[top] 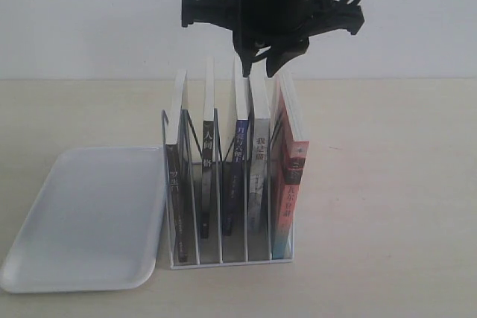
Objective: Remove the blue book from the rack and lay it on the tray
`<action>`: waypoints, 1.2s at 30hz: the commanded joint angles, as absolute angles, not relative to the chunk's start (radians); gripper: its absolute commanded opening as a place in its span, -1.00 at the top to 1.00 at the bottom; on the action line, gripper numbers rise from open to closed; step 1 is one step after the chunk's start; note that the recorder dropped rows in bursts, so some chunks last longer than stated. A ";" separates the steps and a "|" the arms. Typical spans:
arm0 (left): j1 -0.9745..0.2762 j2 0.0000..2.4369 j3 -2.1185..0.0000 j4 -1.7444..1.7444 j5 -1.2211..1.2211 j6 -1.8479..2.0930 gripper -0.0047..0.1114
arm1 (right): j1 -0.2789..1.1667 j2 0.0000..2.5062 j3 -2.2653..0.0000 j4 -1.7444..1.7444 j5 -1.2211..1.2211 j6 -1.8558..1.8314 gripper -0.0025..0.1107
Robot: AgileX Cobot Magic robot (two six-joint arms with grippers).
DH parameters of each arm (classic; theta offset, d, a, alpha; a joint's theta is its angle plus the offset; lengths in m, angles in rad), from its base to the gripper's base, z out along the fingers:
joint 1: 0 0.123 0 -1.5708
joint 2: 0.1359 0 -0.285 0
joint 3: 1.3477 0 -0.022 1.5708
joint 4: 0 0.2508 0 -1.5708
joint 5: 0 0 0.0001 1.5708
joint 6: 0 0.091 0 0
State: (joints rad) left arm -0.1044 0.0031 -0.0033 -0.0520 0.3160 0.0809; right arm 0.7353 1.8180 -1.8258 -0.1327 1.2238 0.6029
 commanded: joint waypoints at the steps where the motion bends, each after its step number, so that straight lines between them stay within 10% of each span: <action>1: -0.101 0.000 0.000 -0.051 0.314 0.074 0.84 | 0.730 1.815 -1.827 -0.061 1.221 0.576 0.48; 36: -0.101 0.000 0.000 -0.051 0.314 0.074 0.84 | 0.728 1.897 -1.827 -0.015 1.221 0.544 0.48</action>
State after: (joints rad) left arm -0.1044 0.0031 -0.0033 -0.0520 0.3160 0.0809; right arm 0.7353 1.9002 -1.8258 -0.0082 1.2220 0.5507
